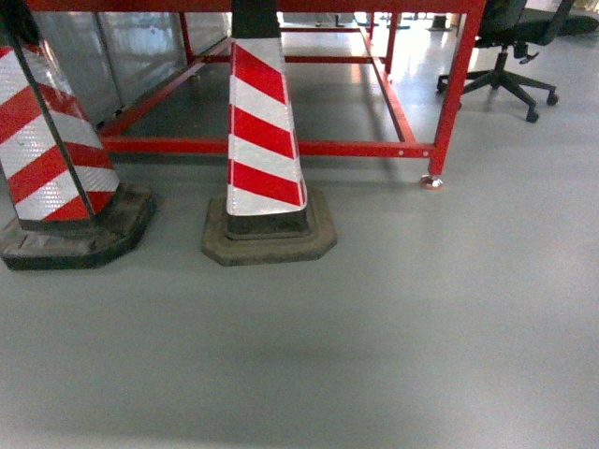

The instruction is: Pick capacitor and pack into box

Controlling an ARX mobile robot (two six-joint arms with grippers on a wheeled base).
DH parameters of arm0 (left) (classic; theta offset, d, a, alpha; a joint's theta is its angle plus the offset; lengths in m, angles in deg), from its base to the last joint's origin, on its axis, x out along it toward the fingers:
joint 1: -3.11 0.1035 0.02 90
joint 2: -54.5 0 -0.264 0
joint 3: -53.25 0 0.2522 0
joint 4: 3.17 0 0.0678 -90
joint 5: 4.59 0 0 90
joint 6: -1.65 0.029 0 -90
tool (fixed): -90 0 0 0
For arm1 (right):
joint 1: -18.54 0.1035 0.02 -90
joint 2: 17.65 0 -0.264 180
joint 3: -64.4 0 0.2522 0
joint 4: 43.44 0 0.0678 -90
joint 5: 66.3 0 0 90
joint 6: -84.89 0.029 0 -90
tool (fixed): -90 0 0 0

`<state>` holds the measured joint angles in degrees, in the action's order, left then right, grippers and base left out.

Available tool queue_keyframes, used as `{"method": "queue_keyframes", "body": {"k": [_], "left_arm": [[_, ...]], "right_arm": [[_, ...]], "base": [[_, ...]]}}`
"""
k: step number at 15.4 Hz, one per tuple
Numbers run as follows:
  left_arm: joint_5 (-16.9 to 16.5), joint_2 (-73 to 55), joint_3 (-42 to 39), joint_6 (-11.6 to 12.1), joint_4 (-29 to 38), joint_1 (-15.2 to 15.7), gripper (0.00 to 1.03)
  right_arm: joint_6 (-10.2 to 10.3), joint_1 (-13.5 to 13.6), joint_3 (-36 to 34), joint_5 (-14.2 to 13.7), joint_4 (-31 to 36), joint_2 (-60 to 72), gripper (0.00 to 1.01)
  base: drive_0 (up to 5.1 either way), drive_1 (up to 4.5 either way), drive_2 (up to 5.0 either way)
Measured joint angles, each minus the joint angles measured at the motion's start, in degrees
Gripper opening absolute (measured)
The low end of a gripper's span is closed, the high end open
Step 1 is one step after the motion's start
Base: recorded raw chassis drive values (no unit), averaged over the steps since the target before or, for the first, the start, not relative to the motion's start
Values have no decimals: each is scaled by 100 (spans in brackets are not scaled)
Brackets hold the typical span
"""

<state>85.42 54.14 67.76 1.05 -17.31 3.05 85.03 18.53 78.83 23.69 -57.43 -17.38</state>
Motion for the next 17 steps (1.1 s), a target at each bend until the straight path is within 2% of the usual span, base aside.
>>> {"method": "queue_keyframes", "body": {"k": [2, 11, 17], "left_arm": [[11, 0, 0, -2, 2, 0, 44], [13, 0, 0, 0, 42, 0, 44], [9, 0, 0, 0, 4, 0, 44]], "right_arm": [[0, 0, 0, 2, 24, 0, 98], [0, 0, 0, 11, 20, 0, 98], [0, 0, 0, 7, 0, 0, 98]], "base": [[-504, 237, 237], [0, 0, 0], [6, 423, -412]]}}
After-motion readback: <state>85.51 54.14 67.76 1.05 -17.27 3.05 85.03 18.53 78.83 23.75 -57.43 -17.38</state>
